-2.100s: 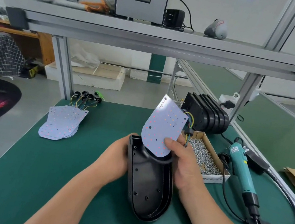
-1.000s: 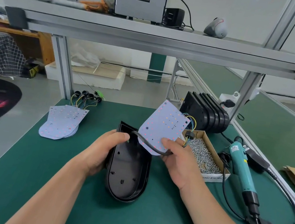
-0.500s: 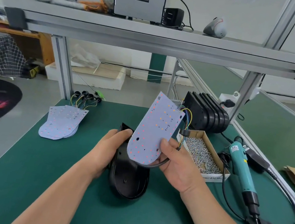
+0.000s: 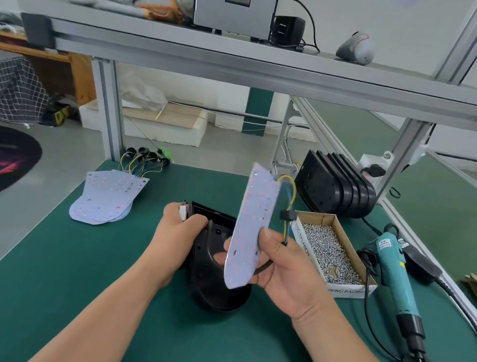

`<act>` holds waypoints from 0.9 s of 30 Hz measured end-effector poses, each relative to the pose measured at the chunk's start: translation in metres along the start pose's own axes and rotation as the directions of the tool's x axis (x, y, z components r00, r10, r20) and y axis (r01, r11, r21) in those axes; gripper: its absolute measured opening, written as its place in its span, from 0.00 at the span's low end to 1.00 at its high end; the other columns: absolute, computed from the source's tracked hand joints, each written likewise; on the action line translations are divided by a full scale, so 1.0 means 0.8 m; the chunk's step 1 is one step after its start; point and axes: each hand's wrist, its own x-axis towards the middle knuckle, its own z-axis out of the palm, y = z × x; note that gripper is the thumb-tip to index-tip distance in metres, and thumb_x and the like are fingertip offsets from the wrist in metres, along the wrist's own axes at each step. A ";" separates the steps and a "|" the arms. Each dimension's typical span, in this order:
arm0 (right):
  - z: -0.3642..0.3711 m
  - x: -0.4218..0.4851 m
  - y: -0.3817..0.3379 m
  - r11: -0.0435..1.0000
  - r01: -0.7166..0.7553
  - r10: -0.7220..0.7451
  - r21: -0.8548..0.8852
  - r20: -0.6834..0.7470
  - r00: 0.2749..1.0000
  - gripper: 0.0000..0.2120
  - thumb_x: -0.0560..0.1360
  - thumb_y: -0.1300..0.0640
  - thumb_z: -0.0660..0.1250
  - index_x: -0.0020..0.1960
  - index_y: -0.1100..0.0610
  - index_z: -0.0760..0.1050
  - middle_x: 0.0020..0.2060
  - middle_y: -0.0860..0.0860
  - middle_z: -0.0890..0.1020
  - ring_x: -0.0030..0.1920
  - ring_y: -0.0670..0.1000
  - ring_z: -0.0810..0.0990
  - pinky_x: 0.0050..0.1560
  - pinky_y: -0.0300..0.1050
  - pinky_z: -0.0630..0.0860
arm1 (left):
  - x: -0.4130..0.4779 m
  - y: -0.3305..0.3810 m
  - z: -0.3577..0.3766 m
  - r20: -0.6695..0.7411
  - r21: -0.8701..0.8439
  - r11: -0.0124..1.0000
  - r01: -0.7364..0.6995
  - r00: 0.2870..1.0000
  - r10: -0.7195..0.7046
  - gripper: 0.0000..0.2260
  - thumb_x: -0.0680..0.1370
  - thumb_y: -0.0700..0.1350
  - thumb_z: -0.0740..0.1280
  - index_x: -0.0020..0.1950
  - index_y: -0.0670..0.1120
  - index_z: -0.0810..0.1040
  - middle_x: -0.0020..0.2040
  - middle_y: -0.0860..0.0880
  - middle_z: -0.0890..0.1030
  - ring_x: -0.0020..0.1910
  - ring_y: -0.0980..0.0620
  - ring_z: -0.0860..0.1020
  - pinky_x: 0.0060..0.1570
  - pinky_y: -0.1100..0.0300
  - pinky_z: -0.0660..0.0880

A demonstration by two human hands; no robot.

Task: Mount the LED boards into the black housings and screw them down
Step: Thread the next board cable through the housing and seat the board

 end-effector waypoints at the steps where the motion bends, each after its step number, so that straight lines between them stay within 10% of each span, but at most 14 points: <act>1: -0.003 0.000 -0.001 0.998 -0.029 0.028 -0.048 -0.015 0.999 0.32 0.64 0.40 0.83 0.56 0.62 0.86 0.52 0.64 0.86 0.51 0.66 0.86 0.50 0.59 0.83 | 0.000 -0.001 0.001 -0.039 -0.011 1.000 0.004 0.999 -0.004 0.10 0.73 0.43 0.67 0.47 0.41 0.68 0.39 0.48 0.71 0.35 0.51 0.70 0.35 0.57 0.68; 9: -0.005 0.008 0.001 0.952 -0.158 0.123 -0.261 -0.146 0.982 0.07 0.68 0.53 0.78 0.39 0.55 0.83 0.39 0.55 0.86 0.34 0.51 0.84 0.31 0.41 0.78 | 0.003 -0.010 0.011 -0.076 -0.037 0.993 -0.110 0.991 0.107 0.13 0.75 0.45 0.64 0.42 0.50 0.58 0.35 0.54 0.60 0.35 0.49 0.57 0.28 0.60 0.58; 15: -0.005 0.013 0.008 0.937 -0.068 -0.020 -0.343 -0.248 0.969 0.19 0.65 0.55 0.80 0.51 0.58 0.78 0.39 0.55 0.84 0.37 0.53 0.83 0.34 0.44 0.79 | 0.006 -0.019 0.010 -0.140 -0.164 0.985 0.043 0.988 -0.066 0.17 0.72 0.61 0.67 0.53 0.52 0.68 0.36 0.63 0.74 0.34 0.58 0.72 0.35 0.59 0.69; 20: -0.007 0.015 0.014 0.922 -0.056 -0.047 -0.382 -0.256 0.966 0.19 0.66 0.54 0.79 0.53 0.58 0.78 0.39 0.56 0.82 0.37 0.53 0.80 0.36 0.45 0.78 | 0.007 -0.020 0.008 -0.139 -0.224 0.971 0.079 0.984 -0.112 0.31 0.71 0.74 0.65 0.58 0.50 0.72 0.50 0.51 0.77 0.48 0.49 0.76 0.50 0.48 0.74; 27: -0.006 0.011 0.008 0.745 -0.006 -0.127 -0.667 -0.150 0.981 0.18 0.74 0.41 0.74 0.54 0.52 0.74 0.42 0.47 0.83 0.38 0.49 0.81 0.37 0.46 0.77 | 0.009 -0.021 -0.002 -0.047 -0.165 0.986 0.021 0.998 -0.029 0.34 0.67 0.62 0.77 0.65 0.48 0.70 0.56 0.47 0.80 0.54 0.46 0.82 0.62 0.38 0.79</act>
